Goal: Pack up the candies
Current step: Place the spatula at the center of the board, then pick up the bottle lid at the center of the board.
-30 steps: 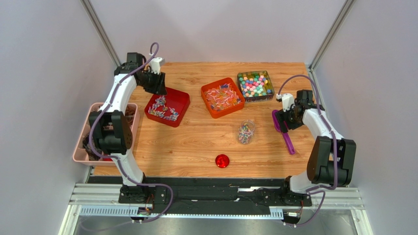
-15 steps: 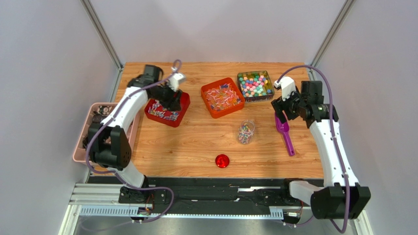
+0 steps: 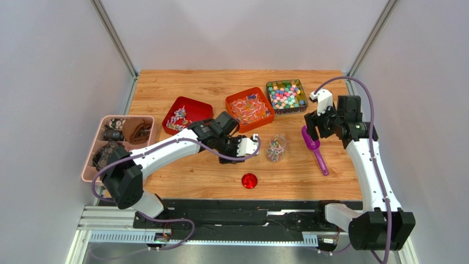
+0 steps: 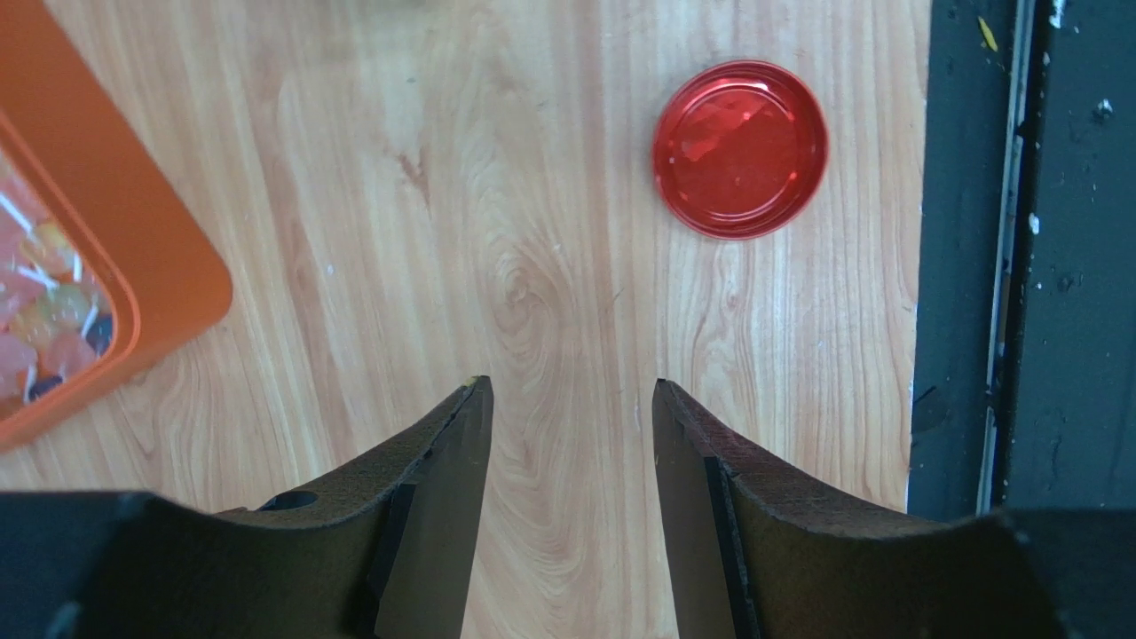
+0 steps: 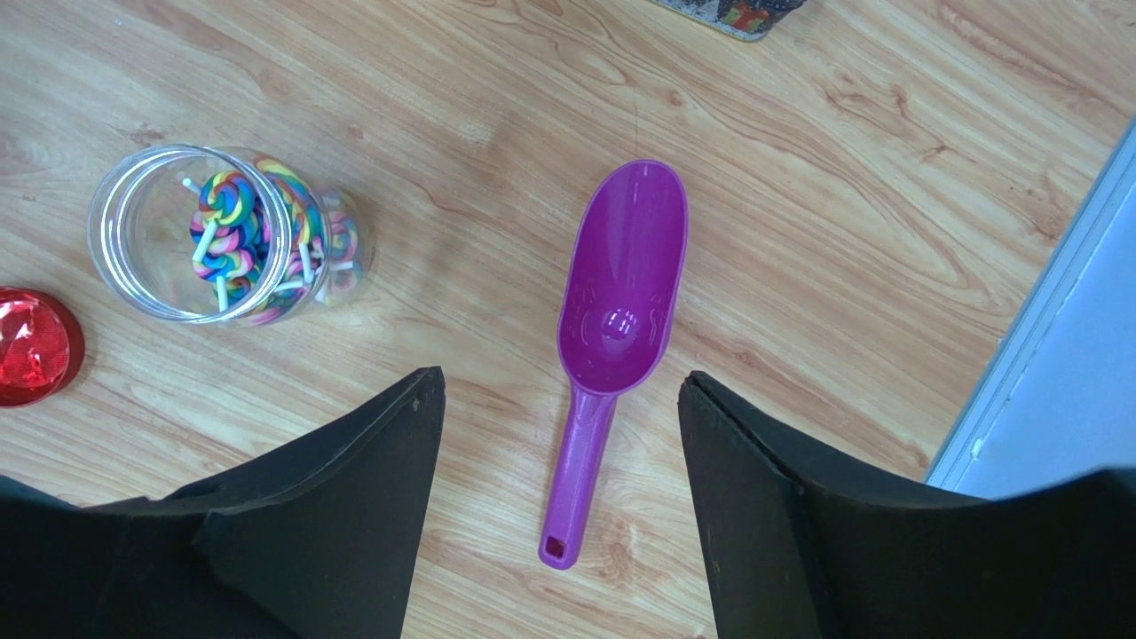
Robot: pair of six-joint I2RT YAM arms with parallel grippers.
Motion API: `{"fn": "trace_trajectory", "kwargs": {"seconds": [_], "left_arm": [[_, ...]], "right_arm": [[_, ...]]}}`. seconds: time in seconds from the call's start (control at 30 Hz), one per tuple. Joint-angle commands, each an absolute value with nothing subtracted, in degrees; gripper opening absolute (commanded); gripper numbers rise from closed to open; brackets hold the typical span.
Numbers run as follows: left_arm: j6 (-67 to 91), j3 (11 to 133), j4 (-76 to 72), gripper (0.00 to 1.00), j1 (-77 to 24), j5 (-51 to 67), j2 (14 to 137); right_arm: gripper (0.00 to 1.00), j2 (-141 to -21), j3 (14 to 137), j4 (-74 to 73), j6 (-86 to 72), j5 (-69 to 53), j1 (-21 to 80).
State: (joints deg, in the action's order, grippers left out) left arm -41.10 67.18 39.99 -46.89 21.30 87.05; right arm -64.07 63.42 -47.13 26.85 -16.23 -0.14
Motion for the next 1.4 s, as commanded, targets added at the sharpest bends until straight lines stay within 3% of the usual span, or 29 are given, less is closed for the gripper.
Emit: {"fn": "trace_trajectory", "kwargs": {"seconds": [0.0,0.27,0.4,0.5,0.63,0.67,0.7,0.87,1.0,1.13,1.37], "left_arm": [[-47.4,65.3,38.9,0.56,-51.1,21.0,86.9],[-50.4,61.5,34.6,0.59,-60.5,17.1,91.9],[-50.9,61.6,33.6,0.71,-63.0,16.5,93.5],[-50.7,62.1,33.0,0.75,-63.4,16.9,94.6],[-49.9,62.3,31.8,0.78,-64.2,17.5,95.9],[-49.7,62.4,31.5,0.81,-64.3,17.3,96.1],[-49.7,62.5,31.4,0.89,-64.6,17.2,96.6],[-49.3,62.4,29.9,0.9,-65.6,16.7,98.3],[-48.6,62.6,29.4,0.81,-65.6,16.8,99.4],[-48.0,62.6,28.6,0.59,-65.7,16.7,100.2],[-48.0,61.9,27.9,0.47,-66.3,16.3,101.4]], "right_arm": [[0.69,-62.1,62.4,-42.3,24.6,-16.4,-0.3],[0.73,-62.6,61.3,-41.5,24.3,-12.9,-0.3],[0.77,-62.6,61.1,-41.0,23.8,-11.6,-0.3],[0.84,-62.6,60.8,-40.5,23.6,-11.2,-0.3],[0.84,-62.6,60.6,-40.0,23.1,-10.7,-0.3],[0.84,-62.5,60.7,-39.9,22.8,-10.5,-0.3],[0.85,-62.6,60.8,-40.0,22.7,-10.4,-0.3],[0.86,-62.3,60.6,-39.6,22.5,-10.2,-0.9],[0.85,-61.9,60.4,-39.1,22.2,-10.4,-1.5],[0.84,-61.7,60.4,-39.0,22.0,-10.5,-1.8],[0.84,-61.3,60.4,-39.0,22.1,-10.9,-2.1]]}}
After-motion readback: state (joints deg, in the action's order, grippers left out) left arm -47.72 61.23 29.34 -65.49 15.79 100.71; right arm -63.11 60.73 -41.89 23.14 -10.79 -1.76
